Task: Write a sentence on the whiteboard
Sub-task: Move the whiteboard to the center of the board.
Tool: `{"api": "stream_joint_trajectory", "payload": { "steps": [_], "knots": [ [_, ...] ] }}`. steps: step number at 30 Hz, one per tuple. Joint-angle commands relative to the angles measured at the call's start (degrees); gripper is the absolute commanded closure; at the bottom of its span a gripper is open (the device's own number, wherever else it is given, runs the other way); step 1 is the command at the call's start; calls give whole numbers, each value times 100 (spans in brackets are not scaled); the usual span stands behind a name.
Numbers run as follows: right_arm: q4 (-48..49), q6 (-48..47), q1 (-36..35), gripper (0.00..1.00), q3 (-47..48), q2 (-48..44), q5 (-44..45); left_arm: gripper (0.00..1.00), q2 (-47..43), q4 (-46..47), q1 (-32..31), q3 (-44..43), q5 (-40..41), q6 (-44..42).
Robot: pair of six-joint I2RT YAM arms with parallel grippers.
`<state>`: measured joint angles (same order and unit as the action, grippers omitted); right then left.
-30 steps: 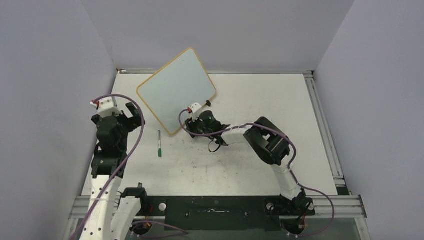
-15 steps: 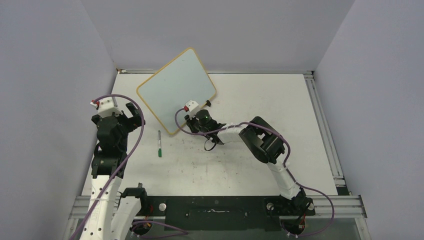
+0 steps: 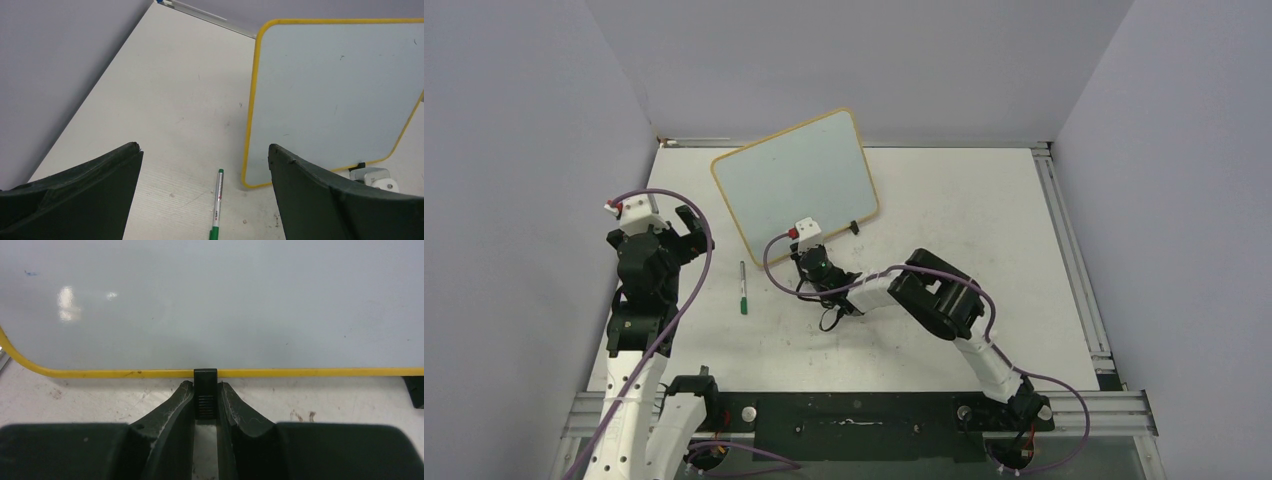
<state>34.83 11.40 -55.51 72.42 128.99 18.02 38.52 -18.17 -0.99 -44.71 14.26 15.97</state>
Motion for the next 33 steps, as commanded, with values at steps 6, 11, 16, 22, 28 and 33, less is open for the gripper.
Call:
{"api": "stream_joint_trajectory", "payload": {
  "steps": [6,11,16,22,28,33],
  "knots": [
    [-907,1474,-487,95,-698,-524,2099,4,-101,313,26,-15,-108,-32],
    [-1433,2074,-732,95,-863,-757,2874,4,-100,314,11,-1,-110,-24],
    [-2846,3380,-920,95,-818,-941,3197,4,-58,331,-20,16,-134,-6],
    [-3828,4306,-1134,95,-659,-862,3332,4,-30,339,-66,25,-152,2],
    [-4352,4651,-1252,95,-340,-701,3288,4,-8,328,-124,34,-160,16],
    [-4246,4631,-1258,53,-559,-997,3126,4,30,284,-204,50,-178,45]
  ]
}}
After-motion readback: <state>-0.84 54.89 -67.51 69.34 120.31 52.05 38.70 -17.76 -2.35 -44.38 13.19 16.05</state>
